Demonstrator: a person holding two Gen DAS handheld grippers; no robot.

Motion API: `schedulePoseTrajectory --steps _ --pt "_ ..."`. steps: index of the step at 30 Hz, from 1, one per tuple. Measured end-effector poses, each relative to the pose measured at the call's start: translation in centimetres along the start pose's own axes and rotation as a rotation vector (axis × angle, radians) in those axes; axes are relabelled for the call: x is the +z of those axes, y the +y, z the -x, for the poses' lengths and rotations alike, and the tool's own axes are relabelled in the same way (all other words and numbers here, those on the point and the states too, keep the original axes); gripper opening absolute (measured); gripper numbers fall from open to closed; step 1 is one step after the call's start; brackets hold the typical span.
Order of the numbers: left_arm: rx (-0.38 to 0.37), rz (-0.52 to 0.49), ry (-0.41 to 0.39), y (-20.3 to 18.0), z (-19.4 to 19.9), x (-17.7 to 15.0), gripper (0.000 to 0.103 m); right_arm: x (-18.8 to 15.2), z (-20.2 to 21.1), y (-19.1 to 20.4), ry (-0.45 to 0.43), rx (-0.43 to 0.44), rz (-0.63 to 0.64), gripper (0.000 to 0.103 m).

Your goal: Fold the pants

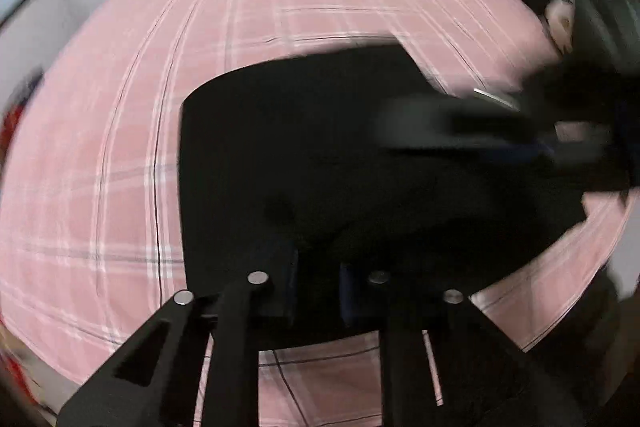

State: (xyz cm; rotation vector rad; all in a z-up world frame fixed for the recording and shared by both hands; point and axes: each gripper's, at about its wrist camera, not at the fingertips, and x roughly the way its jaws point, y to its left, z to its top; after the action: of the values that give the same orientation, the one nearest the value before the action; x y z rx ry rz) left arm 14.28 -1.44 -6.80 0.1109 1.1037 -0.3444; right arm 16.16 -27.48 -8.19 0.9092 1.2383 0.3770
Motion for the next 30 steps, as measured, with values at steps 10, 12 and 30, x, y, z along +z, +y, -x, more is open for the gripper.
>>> schedulePoseTrajectory --steps 10,12,30 --pt "0.030 0.345 -0.134 12.2 8.3 -0.1 0.012 -6.9 -6.9 5.3 -0.112 -0.624 0.609 0.069" --pt "0.032 0.361 -0.119 12.6 8.4 -0.3 0.012 -7.3 -10.3 5.4 -0.065 -0.713 0.699 0.072" --pt "-0.038 0.490 -0.078 14.2 7.4 -1.9 0.012 -2.4 -2.9 4.9 -0.200 -0.463 0.379 0.028"
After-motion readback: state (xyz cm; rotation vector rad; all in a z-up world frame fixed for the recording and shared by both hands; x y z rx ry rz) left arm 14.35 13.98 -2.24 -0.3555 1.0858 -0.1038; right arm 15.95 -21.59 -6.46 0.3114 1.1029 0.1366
